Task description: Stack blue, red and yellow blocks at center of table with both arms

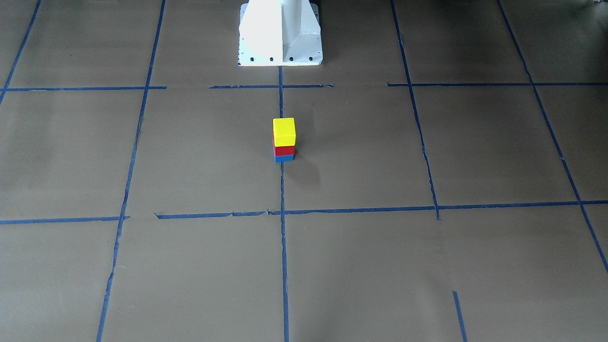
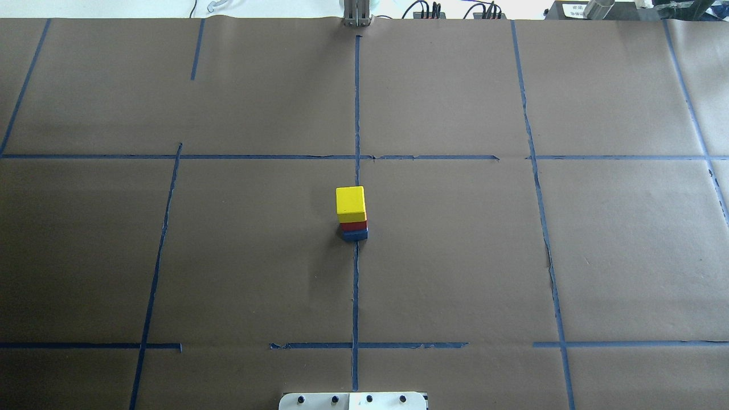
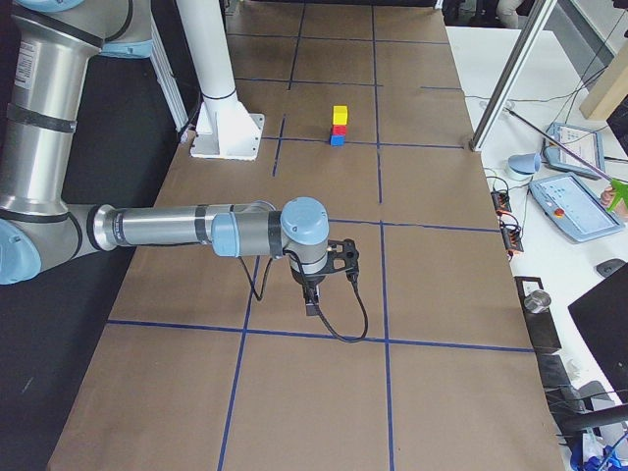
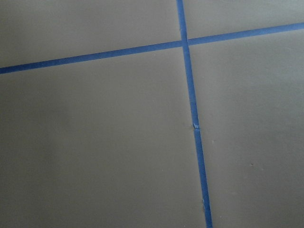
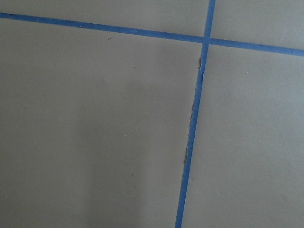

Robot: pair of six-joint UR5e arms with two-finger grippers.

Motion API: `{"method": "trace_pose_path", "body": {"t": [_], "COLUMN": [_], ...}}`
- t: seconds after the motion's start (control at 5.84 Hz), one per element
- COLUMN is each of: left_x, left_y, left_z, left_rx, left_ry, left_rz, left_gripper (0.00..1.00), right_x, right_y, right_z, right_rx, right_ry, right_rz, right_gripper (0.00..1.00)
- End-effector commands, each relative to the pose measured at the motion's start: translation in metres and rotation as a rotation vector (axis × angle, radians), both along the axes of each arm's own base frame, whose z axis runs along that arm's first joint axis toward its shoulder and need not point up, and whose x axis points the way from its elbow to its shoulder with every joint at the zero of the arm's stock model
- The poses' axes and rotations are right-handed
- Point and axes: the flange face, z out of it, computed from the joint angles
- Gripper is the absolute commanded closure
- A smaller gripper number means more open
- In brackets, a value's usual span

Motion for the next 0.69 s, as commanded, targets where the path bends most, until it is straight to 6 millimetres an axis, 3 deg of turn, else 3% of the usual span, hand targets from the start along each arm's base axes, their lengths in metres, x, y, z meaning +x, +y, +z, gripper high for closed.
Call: {"method": "trace_pose_path", "body": {"t": [0.0,0.51], "left_x": [0.0008,0.0034], "left_y": [-0.0039,-0.0108], "left_z": [-0.0055,-0.0139], "left_rx": [0.014,0.034], "left_ry": [-0.001,-0.001], "left_rz": [0.004,0.010], "left_gripper": [0.00,0.00], "right_x": [-0.0045,-0.0113], "right_y": [-0.0016,0.0014], "right_z": [-0.0024,0.0013], "right_rx": [0.001,0.010], "right_ry": [-0.001,0.009], "right_rz": [-0.013,-0.063], "right_gripper": [0.00,0.00]}}
